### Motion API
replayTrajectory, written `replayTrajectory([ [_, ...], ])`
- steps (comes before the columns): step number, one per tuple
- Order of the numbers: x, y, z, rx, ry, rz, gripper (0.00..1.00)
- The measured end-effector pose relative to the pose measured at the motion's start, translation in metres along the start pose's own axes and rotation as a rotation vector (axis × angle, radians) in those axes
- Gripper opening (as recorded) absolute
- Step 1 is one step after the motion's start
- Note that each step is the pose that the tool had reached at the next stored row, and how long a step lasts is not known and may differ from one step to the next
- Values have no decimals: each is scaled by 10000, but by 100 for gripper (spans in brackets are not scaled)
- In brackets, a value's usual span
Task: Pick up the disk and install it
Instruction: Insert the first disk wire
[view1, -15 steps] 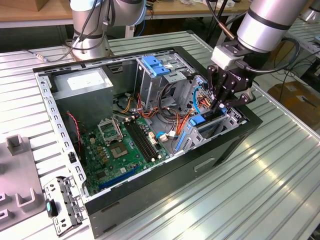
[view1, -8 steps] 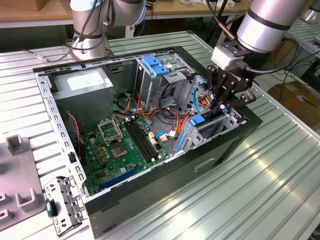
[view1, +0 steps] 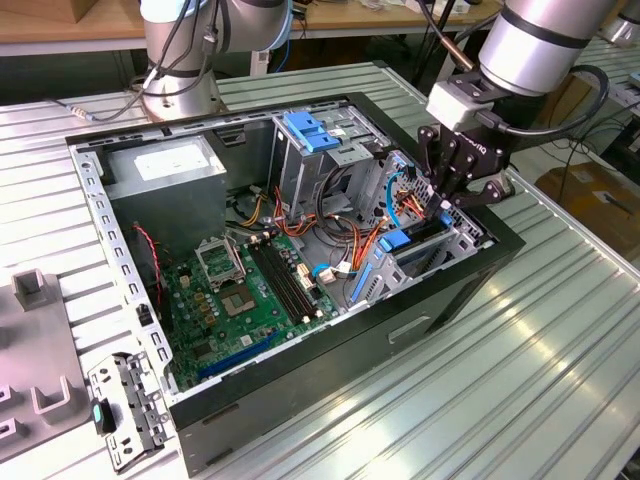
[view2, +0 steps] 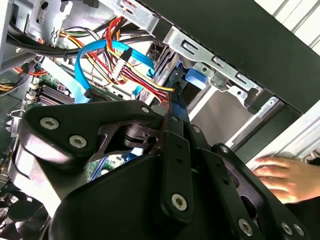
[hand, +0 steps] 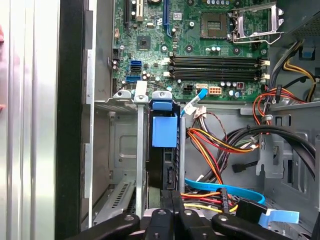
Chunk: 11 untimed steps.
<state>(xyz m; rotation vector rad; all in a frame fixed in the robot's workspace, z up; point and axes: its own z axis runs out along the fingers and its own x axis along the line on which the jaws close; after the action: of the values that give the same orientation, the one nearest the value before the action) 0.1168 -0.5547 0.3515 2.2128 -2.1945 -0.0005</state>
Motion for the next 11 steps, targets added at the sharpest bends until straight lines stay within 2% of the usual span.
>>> replayTrajectory([
  [1,0,0,0,0,0,0,11],
  [11,0,0,-2,0,7,0,11],
])
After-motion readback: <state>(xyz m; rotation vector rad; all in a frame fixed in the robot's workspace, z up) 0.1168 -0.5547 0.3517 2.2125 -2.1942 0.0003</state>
